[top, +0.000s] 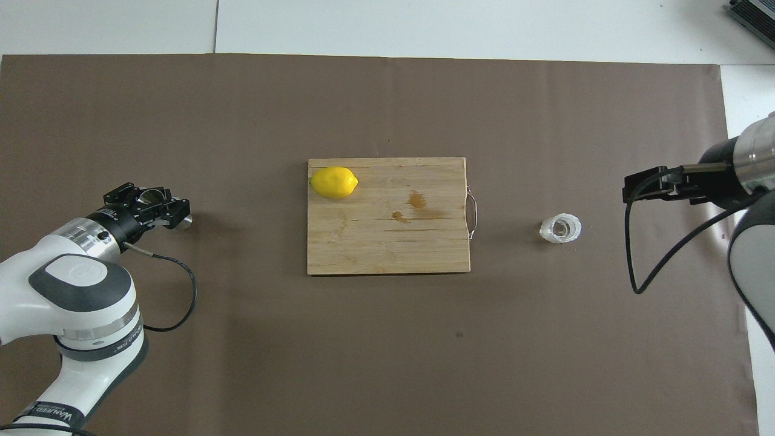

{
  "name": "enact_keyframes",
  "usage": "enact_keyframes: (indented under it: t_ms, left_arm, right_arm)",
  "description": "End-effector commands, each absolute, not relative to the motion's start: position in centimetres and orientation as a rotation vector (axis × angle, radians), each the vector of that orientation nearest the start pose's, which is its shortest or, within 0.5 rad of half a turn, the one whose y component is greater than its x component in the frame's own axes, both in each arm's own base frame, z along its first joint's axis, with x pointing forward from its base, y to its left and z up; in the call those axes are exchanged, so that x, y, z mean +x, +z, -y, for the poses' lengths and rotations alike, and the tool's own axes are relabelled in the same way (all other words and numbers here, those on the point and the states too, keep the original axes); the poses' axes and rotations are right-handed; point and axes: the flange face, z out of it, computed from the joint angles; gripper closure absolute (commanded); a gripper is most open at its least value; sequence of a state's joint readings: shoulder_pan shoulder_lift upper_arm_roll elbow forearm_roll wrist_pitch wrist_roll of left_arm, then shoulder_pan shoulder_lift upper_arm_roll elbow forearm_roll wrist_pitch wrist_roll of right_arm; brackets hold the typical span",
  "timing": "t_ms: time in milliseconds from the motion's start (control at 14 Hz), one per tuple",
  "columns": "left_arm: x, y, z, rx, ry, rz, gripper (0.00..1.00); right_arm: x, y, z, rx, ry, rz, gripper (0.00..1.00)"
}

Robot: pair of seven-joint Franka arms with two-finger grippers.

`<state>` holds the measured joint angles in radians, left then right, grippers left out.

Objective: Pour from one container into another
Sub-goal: 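Lift the metal cup with the left gripper over the cutting board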

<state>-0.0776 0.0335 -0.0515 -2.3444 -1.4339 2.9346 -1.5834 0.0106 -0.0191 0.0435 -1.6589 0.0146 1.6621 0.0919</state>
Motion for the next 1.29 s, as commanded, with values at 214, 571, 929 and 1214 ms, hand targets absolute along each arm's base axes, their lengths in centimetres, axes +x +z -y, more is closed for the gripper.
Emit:
enact_keyframes:
  t_ms: [214,571,929,1214]
  left_arm:
    - [52.9,37.1,2.3,0.473,-0.283,-2.292,1.0]
    - [54.1,42.7,9.6,0.606,-0.333,-2.149,1.0]
    - [53.4,45.2,17.8,0.745,-0.406,-2.059,1.0]
    - [51.7,47.0,24.8,0.795,-0.489,-2.012,1.0]
  right_arm:
    - [54.9,60.1,-3.0,-3.102,-0.053,-0.079,0.0]
    - [54.9,60.2,-3.0,-3.102,-0.055,-0.079,0.0]
    - [54.9,60.1,-3.0,-3.102,-0.053,-0.079,0.0]
    - [54.9,60.2,-3.0,-3.102,-0.055,-0.079,0.0]
